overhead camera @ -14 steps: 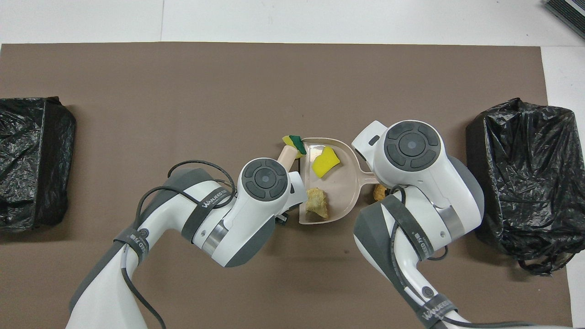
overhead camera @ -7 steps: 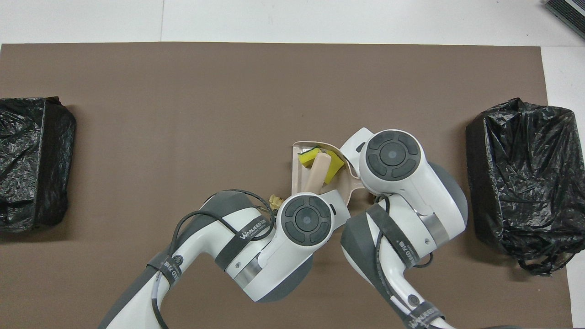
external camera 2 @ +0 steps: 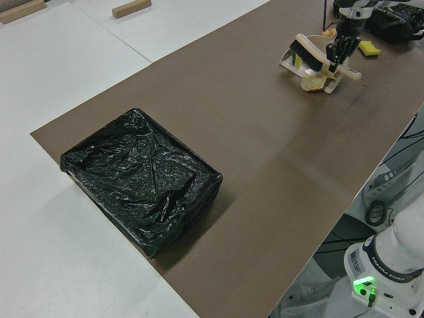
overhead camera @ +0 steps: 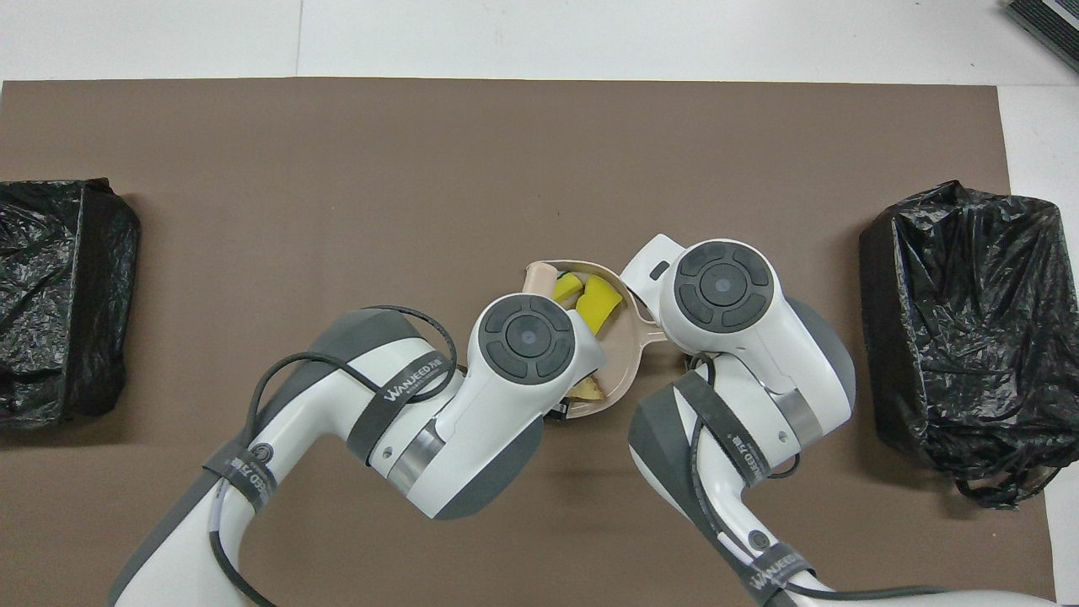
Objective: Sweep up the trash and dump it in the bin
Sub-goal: 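Brush the last pieces into the dustpan while the right gripper tilts it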
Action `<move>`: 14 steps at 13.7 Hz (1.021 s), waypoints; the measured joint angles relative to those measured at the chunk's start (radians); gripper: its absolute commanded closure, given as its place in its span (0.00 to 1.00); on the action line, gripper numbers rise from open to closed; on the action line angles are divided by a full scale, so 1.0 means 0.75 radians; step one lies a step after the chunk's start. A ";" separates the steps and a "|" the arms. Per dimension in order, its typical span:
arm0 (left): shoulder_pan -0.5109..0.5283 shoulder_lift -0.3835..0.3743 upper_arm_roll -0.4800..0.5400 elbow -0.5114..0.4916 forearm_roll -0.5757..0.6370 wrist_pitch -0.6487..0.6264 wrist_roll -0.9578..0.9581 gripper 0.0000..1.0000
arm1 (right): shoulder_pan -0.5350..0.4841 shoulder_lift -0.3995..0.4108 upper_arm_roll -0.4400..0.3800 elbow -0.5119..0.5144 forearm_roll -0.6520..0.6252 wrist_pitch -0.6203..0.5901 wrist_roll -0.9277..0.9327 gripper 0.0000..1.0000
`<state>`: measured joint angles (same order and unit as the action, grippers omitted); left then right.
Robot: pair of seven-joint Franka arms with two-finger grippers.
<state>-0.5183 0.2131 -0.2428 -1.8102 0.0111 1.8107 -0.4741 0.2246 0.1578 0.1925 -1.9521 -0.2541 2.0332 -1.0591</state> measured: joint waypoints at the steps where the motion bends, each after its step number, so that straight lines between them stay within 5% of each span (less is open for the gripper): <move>1: 0.019 -0.021 0.000 -0.004 0.000 -0.049 -0.033 1.00 | -0.007 0.001 0.000 -0.001 0.000 0.009 -0.019 1.00; 4: 0.056 -0.119 0.002 -0.157 0.000 -0.004 -0.259 1.00 | -0.010 0.001 0.000 -0.006 0.000 0.016 -0.030 1.00; 8: 0.050 -0.184 -0.015 -0.458 -0.026 0.328 -0.603 1.00 | -0.014 0.001 -0.001 -0.018 0.000 0.018 -0.033 1.00; 14: -0.060 -0.112 -0.034 -0.507 -0.189 0.544 -0.614 1.00 | -0.023 0.001 -0.001 -0.030 0.016 0.018 -0.040 1.00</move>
<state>-0.5632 0.1290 -0.2686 -2.1901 -0.1310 2.2189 -0.9347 0.2074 0.1588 0.1918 -1.9748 -0.2425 2.0468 -1.0894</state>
